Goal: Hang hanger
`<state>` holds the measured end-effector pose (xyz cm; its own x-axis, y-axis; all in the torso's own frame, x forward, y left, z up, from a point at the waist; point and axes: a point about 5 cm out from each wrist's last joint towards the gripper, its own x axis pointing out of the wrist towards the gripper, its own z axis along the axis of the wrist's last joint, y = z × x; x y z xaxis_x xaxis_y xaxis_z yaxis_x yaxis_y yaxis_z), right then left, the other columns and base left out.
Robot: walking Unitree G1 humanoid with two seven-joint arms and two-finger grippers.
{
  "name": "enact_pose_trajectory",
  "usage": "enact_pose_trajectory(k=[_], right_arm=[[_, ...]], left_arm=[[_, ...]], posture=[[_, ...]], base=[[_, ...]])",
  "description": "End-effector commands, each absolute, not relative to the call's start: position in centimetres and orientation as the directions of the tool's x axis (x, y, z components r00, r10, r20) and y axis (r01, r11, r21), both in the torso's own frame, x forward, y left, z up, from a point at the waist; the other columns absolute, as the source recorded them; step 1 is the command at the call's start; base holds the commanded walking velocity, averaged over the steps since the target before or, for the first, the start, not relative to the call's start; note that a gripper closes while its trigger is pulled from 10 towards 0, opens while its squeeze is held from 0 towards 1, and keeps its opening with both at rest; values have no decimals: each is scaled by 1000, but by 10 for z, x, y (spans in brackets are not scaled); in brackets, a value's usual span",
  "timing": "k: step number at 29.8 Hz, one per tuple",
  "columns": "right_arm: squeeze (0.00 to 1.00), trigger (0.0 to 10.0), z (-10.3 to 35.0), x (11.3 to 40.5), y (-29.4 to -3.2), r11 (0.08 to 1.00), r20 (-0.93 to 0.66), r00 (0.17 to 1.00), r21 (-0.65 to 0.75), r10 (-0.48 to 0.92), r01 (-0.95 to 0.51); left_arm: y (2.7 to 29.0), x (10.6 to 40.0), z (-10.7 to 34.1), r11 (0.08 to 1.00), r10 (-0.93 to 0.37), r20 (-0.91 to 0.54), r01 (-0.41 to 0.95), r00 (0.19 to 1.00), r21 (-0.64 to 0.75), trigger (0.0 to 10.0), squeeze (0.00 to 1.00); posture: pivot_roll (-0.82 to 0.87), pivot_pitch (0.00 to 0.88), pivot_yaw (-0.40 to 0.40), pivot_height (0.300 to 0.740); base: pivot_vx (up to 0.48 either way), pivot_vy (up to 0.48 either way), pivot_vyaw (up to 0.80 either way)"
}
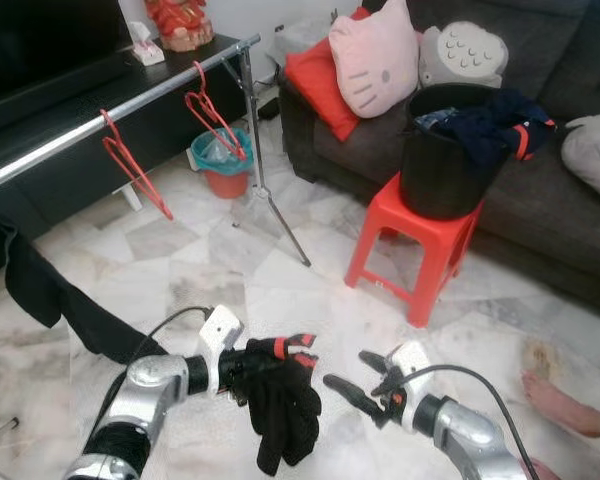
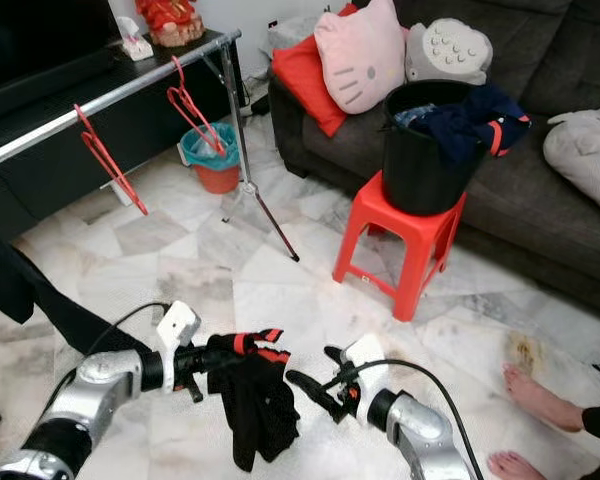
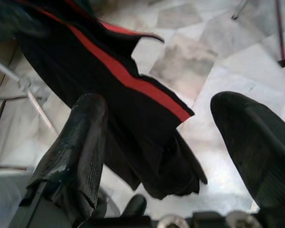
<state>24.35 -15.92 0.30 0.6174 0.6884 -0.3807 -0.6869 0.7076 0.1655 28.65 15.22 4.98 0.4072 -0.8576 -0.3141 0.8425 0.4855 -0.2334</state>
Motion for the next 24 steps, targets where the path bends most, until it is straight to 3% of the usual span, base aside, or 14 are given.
enact_pose_trajectory(k=[1,5,12,19,24], right_arm=[[0,10000,4,242,-158,679,-398,585,147,707,-720],[0,10000,1,241,-165,682,-451,575,108,683,-724],[0,10000,-2,233,-166,628,-491,506,112,709,-770],[0,10000,0,221,-160,487,-490,348,190,799,-853],[0,10000,-1,225,-164,495,-521,357,149,775,-856]], left_arm=[[154,282,54,428,-884,-316,868,344,-254,10000,0],[155,274,57,359,-904,-338,894,261,-269,10000,0],[152,272,64,334,-913,-330,902,238,-273,10000,0],[148,273,80,285,-930,-308,923,201,-257,10000,0],[143,270,89,244,-943,-286,935,167,-259,10000,0]], posture=[[-20,60,69,740],[-22,60,69,740],[-22,62,70,740],[-18,60,72,740],[-17,59,73,740]], base=[[0,0,0],[0,0,0],[0,0,0],[0,0,0],[0,0,0]])
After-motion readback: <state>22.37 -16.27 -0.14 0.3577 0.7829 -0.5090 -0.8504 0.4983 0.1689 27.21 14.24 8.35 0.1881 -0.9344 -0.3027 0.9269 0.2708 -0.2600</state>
